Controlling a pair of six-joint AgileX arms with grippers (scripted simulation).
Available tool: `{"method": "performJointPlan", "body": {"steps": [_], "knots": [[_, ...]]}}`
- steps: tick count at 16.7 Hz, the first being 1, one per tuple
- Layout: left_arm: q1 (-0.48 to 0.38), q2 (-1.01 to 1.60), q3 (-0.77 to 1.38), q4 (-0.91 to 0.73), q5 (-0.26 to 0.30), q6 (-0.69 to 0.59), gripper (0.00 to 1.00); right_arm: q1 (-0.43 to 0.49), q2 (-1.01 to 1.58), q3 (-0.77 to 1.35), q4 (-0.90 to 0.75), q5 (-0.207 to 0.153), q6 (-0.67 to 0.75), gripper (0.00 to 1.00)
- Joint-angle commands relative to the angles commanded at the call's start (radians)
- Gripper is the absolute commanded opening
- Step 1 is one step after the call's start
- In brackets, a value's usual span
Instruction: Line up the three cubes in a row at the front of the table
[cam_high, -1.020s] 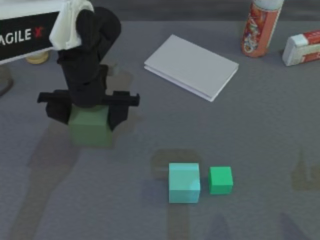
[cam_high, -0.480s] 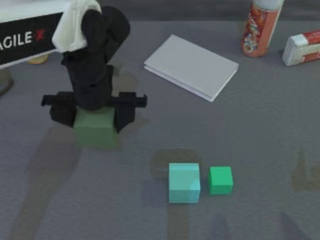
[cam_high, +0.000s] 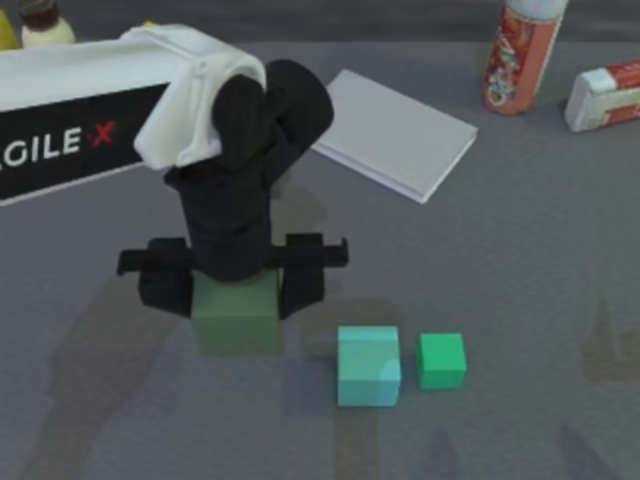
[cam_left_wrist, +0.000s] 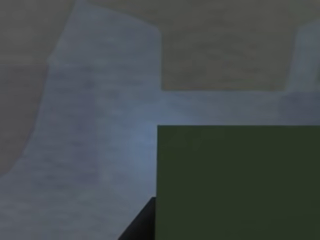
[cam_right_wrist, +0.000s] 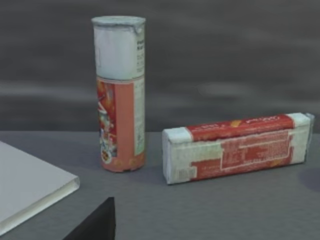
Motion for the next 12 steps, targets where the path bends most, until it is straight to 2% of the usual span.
{"method": "performJointPlan", "body": {"steps": [5,12], "knots": [[0.007,0.009,-0.010,0.017,0.000,0.002,0.00,0.000,0.000,0.000,0.000,0.000,0.000,1.00],[0.001,0.083,-0.167,0.253,0.001,0.000,0.00,0.000,0.000,0.000,0.000,0.000,0.000,1.00]]}}
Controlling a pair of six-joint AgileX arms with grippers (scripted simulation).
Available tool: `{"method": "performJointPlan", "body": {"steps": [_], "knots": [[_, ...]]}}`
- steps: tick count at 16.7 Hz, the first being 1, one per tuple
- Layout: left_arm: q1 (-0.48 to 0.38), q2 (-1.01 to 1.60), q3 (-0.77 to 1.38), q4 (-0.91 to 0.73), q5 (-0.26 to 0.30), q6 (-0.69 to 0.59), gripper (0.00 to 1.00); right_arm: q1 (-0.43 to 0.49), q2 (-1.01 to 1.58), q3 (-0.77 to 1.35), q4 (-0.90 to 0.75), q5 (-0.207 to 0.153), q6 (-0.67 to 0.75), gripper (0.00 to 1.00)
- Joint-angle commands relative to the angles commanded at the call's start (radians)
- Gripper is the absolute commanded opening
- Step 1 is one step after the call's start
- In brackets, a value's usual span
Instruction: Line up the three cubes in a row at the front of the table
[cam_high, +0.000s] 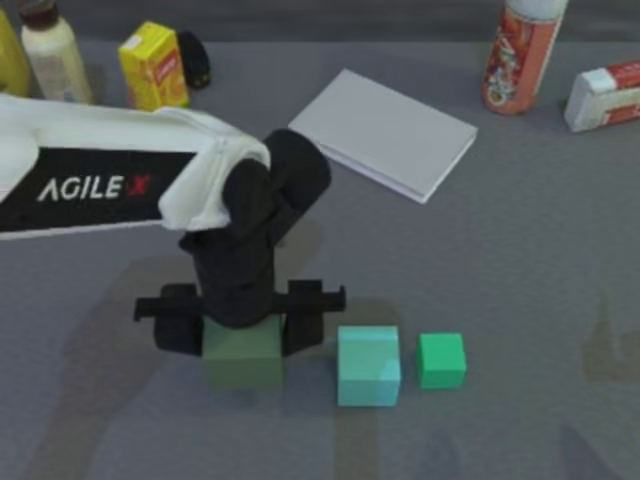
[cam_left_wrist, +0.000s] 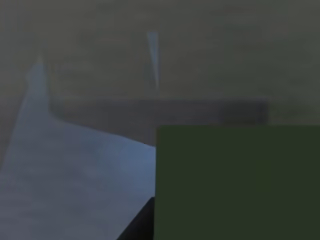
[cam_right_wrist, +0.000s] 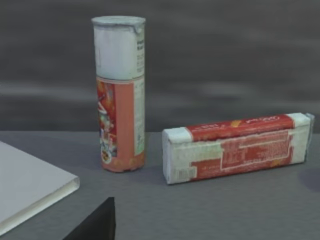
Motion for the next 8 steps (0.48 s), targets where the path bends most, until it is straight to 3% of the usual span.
{"method": "performJointPlan", "body": {"steps": [5,8], "knots": [[-0.002,0.006,-0.009,0.012,0.000,0.000,0.00,0.000,0.000,0.000,0.000,0.000,0.000,1.00],[-0.002,0.006,-0.009,0.012,0.000,0.000,0.23,0.000,0.000,0.000,0.000,0.000,0.000,1.00]]}}
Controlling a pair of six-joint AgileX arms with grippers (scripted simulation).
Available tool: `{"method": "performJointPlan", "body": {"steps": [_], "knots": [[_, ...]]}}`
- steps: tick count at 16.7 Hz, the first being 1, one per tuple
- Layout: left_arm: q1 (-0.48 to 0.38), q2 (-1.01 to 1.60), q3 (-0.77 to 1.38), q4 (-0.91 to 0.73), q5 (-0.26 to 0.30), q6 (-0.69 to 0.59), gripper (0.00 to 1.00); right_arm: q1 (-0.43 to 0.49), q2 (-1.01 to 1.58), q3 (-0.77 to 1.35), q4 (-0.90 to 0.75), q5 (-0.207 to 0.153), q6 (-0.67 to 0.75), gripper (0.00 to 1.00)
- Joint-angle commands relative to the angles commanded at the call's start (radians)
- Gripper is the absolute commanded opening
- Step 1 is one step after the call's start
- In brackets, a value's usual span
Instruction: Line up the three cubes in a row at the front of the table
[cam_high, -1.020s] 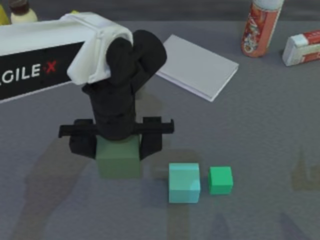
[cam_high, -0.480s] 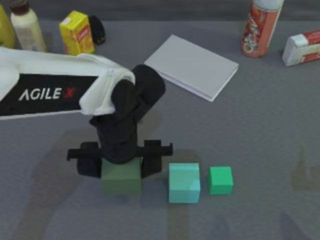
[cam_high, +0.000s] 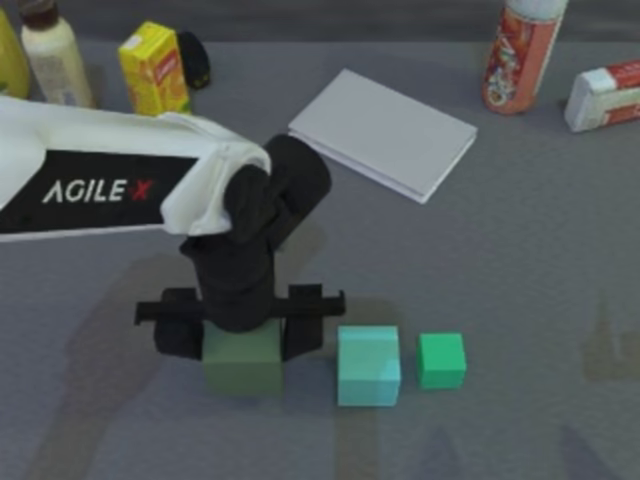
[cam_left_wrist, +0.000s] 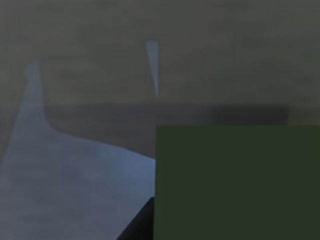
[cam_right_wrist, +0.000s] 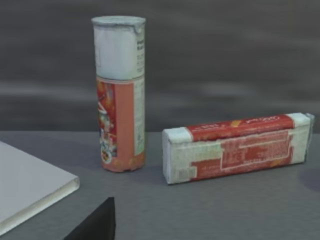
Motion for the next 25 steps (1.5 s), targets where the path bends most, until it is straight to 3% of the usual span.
{"method": "performJointPlan", "body": {"steps": [10,20,25], "knots": [[0.000,0.000,0.000,0.000,0.000,0.000,0.98,0.000,0.000,0.000,0.000,0.000,0.000,1.00],[0.002,-0.002,0.003,-0.004,0.000,-0.001,1.00,0.000,0.000,0.000,0.000,0.000,0.000,1.00],[0.015,-0.054,0.102,-0.168,-0.001,-0.009,1.00,0.000,0.000,0.000,0.000,0.000,0.000,1.00]]}}
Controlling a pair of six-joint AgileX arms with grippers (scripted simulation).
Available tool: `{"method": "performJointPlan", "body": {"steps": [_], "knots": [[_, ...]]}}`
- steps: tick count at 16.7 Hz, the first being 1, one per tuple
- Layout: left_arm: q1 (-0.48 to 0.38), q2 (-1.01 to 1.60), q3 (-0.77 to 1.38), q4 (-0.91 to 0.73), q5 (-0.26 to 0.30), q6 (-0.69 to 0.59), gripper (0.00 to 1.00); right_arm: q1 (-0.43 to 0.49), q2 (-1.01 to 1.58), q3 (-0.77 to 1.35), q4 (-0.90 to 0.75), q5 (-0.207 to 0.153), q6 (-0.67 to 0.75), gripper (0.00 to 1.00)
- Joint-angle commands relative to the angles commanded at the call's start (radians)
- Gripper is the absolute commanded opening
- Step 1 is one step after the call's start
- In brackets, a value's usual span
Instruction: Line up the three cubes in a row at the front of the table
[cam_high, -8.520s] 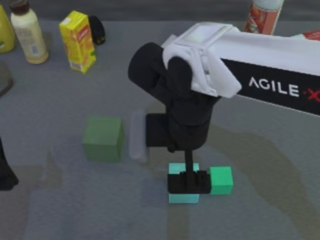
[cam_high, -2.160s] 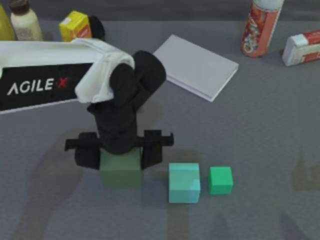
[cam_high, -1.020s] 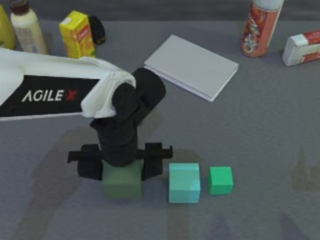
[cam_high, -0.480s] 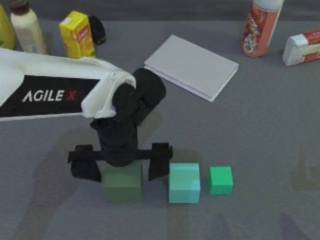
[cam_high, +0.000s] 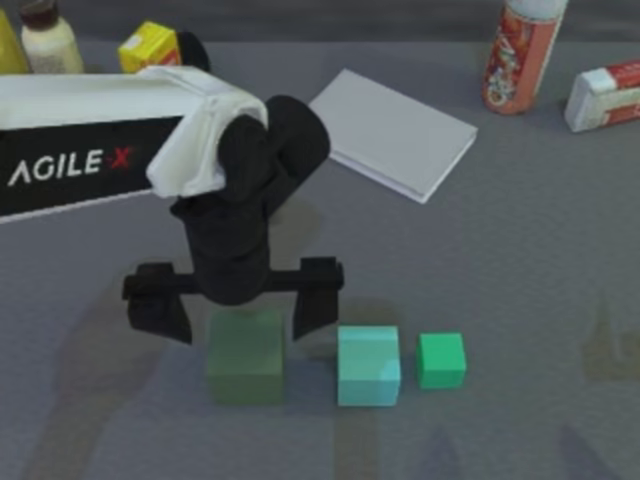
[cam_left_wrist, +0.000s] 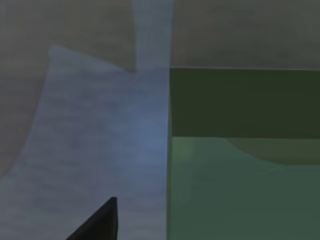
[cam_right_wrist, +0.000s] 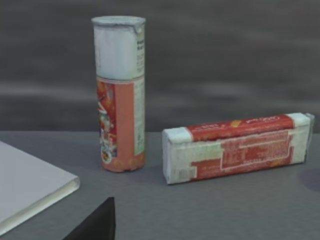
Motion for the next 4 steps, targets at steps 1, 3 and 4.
{"method": "performJointPlan", "body": {"steps": [1,3,4], "knots": [[0.001,-0.015,0.024,-0.039,0.000,0.001,1.00,0.000,0.000,0.000,0.000,0.000,0.000,1.00],[0.003,-0.040,0.057,-0.087,0.000,0.004,1.00,0.000,0.000,0.000,0.000,0.000,0.000,1.00],[0.004,-0.045,0.062,-0.095,0.000,0.005,1.00,0.000,0.000,0.000,0.000,0.000,0.000,1.00]]}}
